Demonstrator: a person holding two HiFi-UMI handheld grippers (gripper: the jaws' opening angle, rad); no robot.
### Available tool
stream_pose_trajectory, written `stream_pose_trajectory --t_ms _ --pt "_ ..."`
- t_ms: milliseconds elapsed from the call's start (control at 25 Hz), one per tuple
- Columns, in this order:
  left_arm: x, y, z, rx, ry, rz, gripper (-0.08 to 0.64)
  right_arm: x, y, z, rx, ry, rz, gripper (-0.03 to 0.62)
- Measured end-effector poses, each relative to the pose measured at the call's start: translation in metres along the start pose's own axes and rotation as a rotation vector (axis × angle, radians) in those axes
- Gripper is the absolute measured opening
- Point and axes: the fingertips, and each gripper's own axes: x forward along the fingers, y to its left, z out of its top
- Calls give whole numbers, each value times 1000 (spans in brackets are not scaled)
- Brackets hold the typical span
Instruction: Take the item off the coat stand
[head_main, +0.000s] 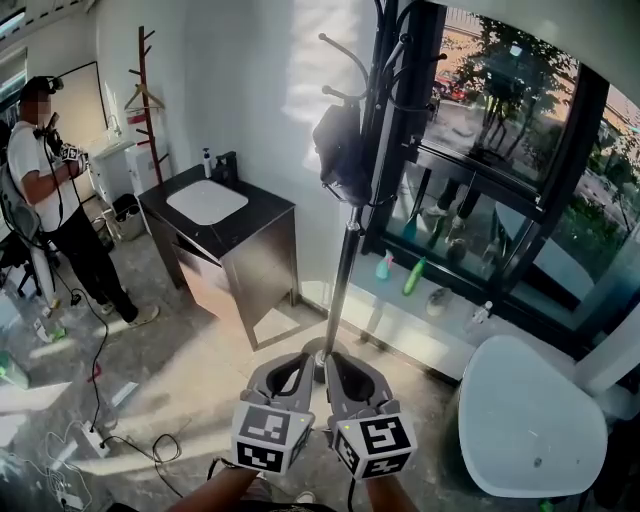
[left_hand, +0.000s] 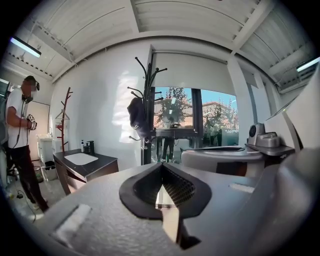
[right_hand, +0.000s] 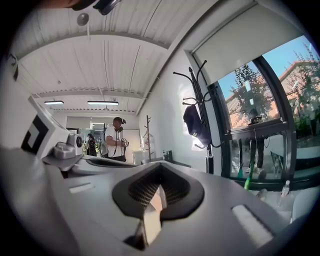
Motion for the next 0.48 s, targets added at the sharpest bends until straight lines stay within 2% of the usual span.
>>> stream_pose_trajectory --t_ms 480 --pt "68 58 10 -7 -3 -38 -3 85 -26 1 -12 15 -42 6"
